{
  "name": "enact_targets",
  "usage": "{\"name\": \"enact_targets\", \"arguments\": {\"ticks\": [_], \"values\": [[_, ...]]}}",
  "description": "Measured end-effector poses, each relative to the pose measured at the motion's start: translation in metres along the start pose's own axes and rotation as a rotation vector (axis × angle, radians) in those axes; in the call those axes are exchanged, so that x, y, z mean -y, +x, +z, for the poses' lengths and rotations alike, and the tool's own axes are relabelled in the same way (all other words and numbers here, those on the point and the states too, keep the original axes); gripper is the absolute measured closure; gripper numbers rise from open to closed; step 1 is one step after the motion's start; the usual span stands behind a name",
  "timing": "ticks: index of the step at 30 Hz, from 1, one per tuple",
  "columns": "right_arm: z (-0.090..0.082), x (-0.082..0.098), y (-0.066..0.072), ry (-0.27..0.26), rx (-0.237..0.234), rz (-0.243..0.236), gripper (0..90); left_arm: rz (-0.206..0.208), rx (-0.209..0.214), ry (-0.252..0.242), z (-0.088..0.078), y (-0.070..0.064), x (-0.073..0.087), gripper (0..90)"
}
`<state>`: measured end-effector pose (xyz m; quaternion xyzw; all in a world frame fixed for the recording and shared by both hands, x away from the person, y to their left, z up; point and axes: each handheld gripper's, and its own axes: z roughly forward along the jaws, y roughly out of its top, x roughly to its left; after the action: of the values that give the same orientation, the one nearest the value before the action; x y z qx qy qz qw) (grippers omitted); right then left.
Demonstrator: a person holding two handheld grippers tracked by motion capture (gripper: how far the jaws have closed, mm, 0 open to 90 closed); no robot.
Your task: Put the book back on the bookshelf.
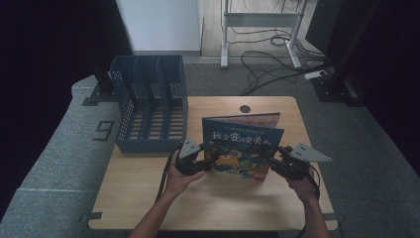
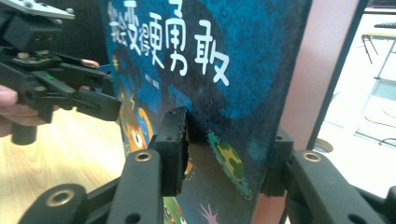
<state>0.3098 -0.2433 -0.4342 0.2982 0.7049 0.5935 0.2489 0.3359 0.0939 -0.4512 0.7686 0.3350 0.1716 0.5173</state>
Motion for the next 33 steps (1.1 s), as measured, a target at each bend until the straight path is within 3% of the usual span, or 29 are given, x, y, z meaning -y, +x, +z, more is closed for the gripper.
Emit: {"name": "enact_targets", "arguments": {"ticks": [7,18,33], "values": [[0.004,0.001,-0.003,0.008,0.056,0.007,52.8,0.007,0.004,-0.013,-0.003,-0.004,0.004,38.9],[0.009,0.001,-0.007,0.008,0.068,0.021,48.5,0.032,0.004,-0.022,-0.005,-0.007,0.007,41.3],[0.014,0.009,-0.013,0.011,0.103,0.017,37.0,0.078,0.07,-0.036,-0.01,-0.015,0.014,40.5]]}}
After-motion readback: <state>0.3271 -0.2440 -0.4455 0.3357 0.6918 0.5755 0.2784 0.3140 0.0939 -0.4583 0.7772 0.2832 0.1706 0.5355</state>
